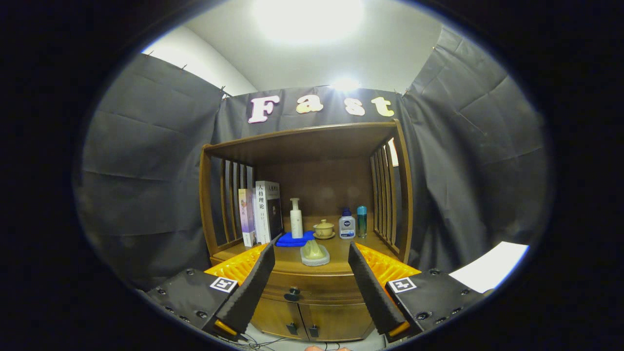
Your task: Pull open the drawer, take out the items inside it, and place them on the countertop above the cabinet.
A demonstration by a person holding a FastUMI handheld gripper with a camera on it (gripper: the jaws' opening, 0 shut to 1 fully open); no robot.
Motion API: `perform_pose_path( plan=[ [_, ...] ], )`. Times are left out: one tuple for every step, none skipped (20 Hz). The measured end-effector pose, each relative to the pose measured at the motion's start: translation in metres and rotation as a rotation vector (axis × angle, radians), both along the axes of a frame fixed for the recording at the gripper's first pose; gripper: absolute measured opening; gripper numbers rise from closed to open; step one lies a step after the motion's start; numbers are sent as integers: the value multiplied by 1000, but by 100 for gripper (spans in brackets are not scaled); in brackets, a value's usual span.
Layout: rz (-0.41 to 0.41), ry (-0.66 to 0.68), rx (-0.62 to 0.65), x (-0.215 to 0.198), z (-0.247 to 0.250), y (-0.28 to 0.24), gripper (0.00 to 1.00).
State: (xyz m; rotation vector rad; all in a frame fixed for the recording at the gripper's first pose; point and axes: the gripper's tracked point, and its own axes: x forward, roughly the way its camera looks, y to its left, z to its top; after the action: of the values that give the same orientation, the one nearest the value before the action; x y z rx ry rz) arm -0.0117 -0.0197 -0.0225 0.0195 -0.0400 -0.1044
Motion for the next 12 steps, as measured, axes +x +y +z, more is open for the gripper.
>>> perform_pose_path(
  plan=[
    [-1,1,0,0,0,-1,96],
    [-2,1,-2,1,-1,-2,96],
    [2,1,-1,2,-1,-1,96],
    [4,2,-1,3,-2,0,96],
    [3,5,-1,2,-3,0,96],
    [2,3,-1,3,-4,0,96],
    [1,3,-3,3,-4,0,96],
    [-1,3,-6,2,-5,0,96],
    [-1,4,-9,3,-5,1,96],
    [-1,3,-12,3,-5,2,96],
    [-1,3,-16,2,-5,2,96],
    [-1,2,-19,2,-5,3,96]
  ],
)
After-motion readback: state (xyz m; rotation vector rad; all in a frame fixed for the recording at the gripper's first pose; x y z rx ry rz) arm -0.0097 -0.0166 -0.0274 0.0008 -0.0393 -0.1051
